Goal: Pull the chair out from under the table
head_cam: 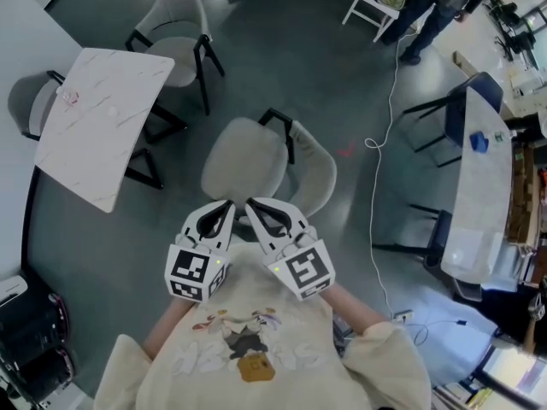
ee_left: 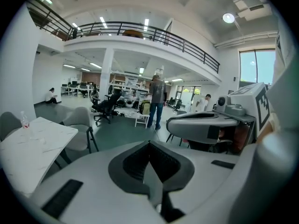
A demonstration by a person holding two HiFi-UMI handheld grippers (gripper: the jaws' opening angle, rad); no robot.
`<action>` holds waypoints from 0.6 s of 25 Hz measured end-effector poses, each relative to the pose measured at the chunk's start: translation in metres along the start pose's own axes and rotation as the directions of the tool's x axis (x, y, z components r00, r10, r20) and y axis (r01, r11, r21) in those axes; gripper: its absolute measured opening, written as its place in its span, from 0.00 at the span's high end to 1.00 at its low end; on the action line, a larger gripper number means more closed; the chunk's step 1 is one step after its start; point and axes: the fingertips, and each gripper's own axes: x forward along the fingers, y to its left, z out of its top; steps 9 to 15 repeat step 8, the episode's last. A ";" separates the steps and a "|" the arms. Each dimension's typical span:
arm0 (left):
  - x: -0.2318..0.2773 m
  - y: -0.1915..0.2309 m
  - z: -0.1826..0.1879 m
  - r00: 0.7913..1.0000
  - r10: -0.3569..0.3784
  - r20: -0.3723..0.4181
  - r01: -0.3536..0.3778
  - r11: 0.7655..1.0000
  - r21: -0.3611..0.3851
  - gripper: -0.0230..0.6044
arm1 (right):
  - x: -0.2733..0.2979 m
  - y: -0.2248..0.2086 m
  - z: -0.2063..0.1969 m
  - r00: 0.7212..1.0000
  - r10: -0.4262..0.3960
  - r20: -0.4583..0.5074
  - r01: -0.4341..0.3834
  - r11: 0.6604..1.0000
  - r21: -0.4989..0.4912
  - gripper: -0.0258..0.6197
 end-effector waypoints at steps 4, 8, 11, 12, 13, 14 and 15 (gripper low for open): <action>0.000 0.001 0.000 1.000 0.015 0.009 -0.015 1.000 -0.003 0.95 | 0.001 0.002 0.000 1.000 0.008 0.001 -0.008 1.000 -0.004 0.95; 0.002 0.002 -0.001 1.000 0.028 0.014 -0.028 1.000 -0.005 0.95 | 0.003 -0.001 -0.001 1.000 0.014 0.007 -0.014 1.000 0.001 0.95; 0.002 0.002 -0.001 1.000 0.028 0.014 -0.028 1.000 -0.005 0.95 | 0.003 -0.001 -0.001 1.000 0.014 0.007 -0.014 1.000 0.001 0.95; 0.002 0.002 -0.001 1.000 0.028 0.014 -0.028 1.000 -0.005 0.95 | 0.003 -0.001 -0.001 1.000 0.014 0.007 -0.014 1.000 0.001 0.95; 0.002 0.002 -0.001 1.000 0.028 0.014 -0.028 1.000 -0.005 0.95 | 0.003 -0.001 -0.001 1.000 0.014 0.007 -0.014 1.000 0.001 0.95; 0.002 0.002 -0.001 1.000 0.028 0.014 -0.028 1.000 -0.005 0.95 | 0.003 -0.001 -0.001 1.000 0.014 0.007 -0.014 1.000 0.001 0.95; 0.002 0.002 -0.001 1.000 0.028 0.014 -0.028 1.000 -0.005 0.95 | 0.003 -0.001 -0.001 1.000 0.014 0.007 -0.014 1.000 0.001 0.95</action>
